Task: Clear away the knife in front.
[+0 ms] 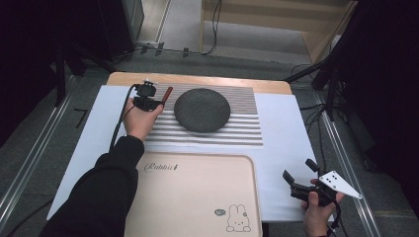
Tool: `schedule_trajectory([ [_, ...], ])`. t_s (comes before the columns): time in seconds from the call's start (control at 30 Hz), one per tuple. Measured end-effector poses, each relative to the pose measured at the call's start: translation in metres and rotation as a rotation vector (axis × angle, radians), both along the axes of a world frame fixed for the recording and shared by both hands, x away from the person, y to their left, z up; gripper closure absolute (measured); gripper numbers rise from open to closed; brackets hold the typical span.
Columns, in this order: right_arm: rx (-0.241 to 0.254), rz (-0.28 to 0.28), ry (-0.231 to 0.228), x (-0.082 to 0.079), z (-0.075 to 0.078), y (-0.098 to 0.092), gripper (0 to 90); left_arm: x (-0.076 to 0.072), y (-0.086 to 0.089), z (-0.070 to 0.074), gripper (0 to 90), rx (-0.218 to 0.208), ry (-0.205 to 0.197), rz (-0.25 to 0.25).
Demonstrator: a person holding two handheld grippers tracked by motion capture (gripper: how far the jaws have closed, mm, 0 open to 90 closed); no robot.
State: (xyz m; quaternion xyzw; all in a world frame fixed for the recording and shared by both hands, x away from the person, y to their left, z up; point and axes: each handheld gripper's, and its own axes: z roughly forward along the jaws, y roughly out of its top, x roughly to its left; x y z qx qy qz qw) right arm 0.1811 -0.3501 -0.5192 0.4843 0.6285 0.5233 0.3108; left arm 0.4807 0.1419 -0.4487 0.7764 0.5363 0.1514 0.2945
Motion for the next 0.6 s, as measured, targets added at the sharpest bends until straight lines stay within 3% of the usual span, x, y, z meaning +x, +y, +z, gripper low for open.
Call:
schedule_trajectory([
  [0.6, -0.010, 0.000, -0.001, 0.000, 0.000, 0.000, 0.5, -0.025, 0.004, 0.010, 77.1, -0.022, -0.014, -0.055],
])
